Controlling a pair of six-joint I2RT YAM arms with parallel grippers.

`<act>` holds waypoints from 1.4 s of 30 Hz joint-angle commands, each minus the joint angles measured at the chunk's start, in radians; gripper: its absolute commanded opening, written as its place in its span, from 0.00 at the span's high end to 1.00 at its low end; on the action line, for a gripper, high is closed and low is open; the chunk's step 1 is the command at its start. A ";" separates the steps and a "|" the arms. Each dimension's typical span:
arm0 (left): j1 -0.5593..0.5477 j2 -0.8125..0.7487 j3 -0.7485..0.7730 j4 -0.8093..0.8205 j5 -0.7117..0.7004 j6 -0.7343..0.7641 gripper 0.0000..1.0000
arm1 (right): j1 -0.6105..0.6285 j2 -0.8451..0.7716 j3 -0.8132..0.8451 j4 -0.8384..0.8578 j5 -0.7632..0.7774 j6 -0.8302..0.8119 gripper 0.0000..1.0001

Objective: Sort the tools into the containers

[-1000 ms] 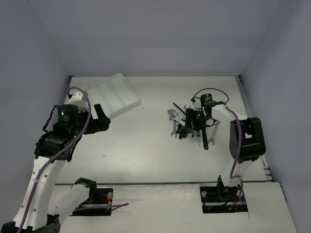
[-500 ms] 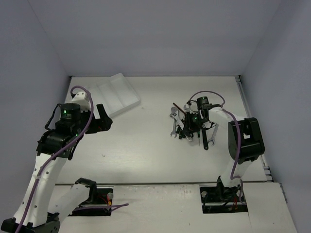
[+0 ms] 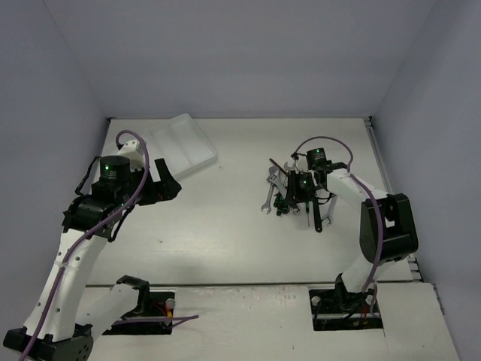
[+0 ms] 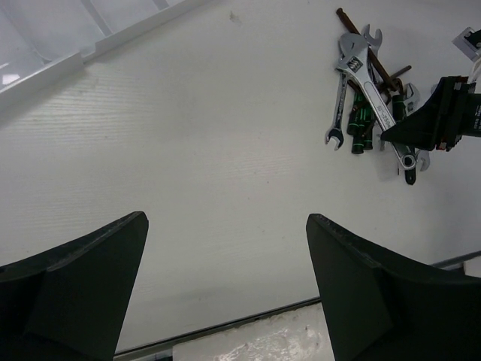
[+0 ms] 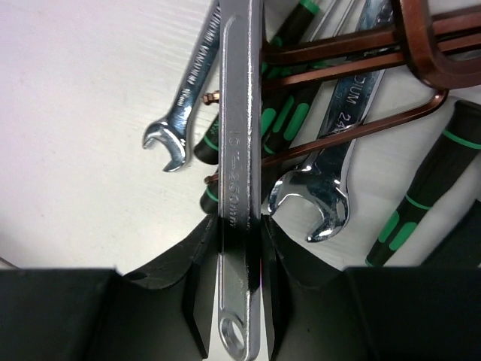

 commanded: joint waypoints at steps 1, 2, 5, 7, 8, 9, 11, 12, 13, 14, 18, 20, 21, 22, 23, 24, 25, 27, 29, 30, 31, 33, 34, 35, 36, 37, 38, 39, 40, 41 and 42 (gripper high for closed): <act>-0.020 0.042 0.015 0.139 0.092 -0.107 0.16 | 0.014 -0.125 0.035 -0.002 -0.006 0.013 1.00; -0.028 0.050 0.007 0.175 0.104 -0.137 0.16 | 0.015 -0.130 0.036 0.000 -0.009 0.013 1.00; -0.061 0.086 -0.016 0.272 0.136 -0.214 0.16 | 0.016 -0.143 0.032 0.006 -0.020 0.015 1.00; -0.103 0.115 -0.027 0.340 0.140 -0.266 0.16 | 0.016 -0.147 0.025 0.014 -0.020 0.018 1.00; -0.119 0.139 -0.026 0.360 0.132 -0.276 0.16 | 0.016 -0.149 0.019 0.019 -0.023 0.023 1.00; -0.142 0.168 -0.024 0.379 0.123 -0.287 0.16 | 0.015 -0.150 0.013 0.026 -0.027 0.032 1.00; -0.192 0.216 -0.027 0.437 0.110 -0.318 0.16 | 0.015 -0.159 -0.006 0.059 -0.038 0.049 1.00; -0.210 0.235 -0.032 0.473 0.106 -0.344 0.16 | 0.016 -0.164 -0.016 0.072 -0.044 0.056 1.00; -0.228 0.254 -0.042 0.508 0.102 -0.381 0.16 | 0.016 -0.168 -0.023 0.081 -0.048 0.062 1.00; -0.241 0.282 -0.052 0.541 0.100 -0.405 0.16 | 0.015 -0.169 -0.025 0.087 -0.051 0.067 1.00; -0.288 0.359 -0.076 0.656 0.091 -0.463 0.16 | 0.016 -0.178 -0.036 0.113 -0.066 0.082 1.00; -0.296 0.394 -0.065 0.678 0.090 -0.472 0.17 | 0.015 -0.188 -0.041 0.127 -0.068 0.090 1.00; -0.302 0.411 -0.056 0.680 0.088 -0.472 0.17 | 0.016 -0.196 -0.044 0.136 -0.068 0.095 1.00; -0.305 0.427 -0.050 0.681 0.085 -0.471 0.17 | 0.016 -0.209 -0.048 0.148 -0.067 0.101 1.00; -0.309 0.439 -0.042 0.682 0.082 -0.471 0.18 | 0.015 -0.221 -0.052 0.160 -0.067 0.106 1.00; -0.311 0.447 -0.036 0.683 0.079 -0.471 0.19 | 0.014 -0.229 -0.055 0.169 -0.070 0.108 1.00; -0.313 0.458 -0.032 0.687 0.074 -0.471 0.20 | 0.014 -0.242 -0.059 0.179 -0.078 0.110 1.00; -0.318 0.480 -0.029 0.701 0.067 -0.484 0.23 | 0.013 -0.266 -0.064 0.201 -0.091 0.115 1.00; -0.324 0.506 -0.029 0.729 0.063 -0.513 0.26 | 0.013 -0.283 -0.067 0.223 -0.103 0.122 1.00; -0.325 0.509 -0.030 0.742 0.063 -0.517 0.27 | 0.013 -0.284 -0.067 0.225 -0.105 0.123 1.00; -0.331 0.526 -0.030 0.765 0.064 -0.536 0.28 | 0.014 -0.290 -0.069 0.232 -0.110 0.126 1.00; -0.343 0.559 -0.029 0.789 0.066 -0.573 0.30 | 0.014 -0.298 -0.074 0.247 -0.122 0.133 1.00; -0.348 0.574 -0.027 0.812 0.069 -0.587 0.30 | 0.014 -0.302 -0.078 0.253 -0.123 0.136 1.00; -0.352 0.587 -0.025 0.840 0.072 -0.602 0.30 | 0.013 -0.307 -0.083 0.259 -0.123 0.139 1.00; -0.356 0.603 -0.020 0.849 0.076 -0.609 0.30 | 0.013 -0.309 -0.086 0.260 -0.126 0.142 1.00; -0.360 0.620 -0.014 0.854 0.080 -0.614 0.31 | 0.013 -0.311 -0.089 0.262 -0.130 0.146 1.00; -0.363 0.628 -0.010 0.855 0.083 -0.617 0.31 | 0.012 -0.312 -0.091 0.280 -0.132 0.150 1.00; -0.366 0.635 -0.008 0.857 0.086 -0.621 0.31 | 0.012 -0.315 -0.094 0.293 -0.133 0.154 1.00; -0.368 0.639 -0.008 0.861 0.089 -0.624 0.31 | 0.013 -0.318 -0.098 0.298 -0.134 0.161 1.00; -0.369 0.639 -0.010 0.866 0.086 -0.627 0.32 | 0.013 -0.321 -0.101 0.311 -0.136 0.170 1.00; -0.371 0.639 -0.011 0.866 0.086 -0.630 0.32 | 0.013 -0.326 -0.101 0.318 -0.136 0.175 1.00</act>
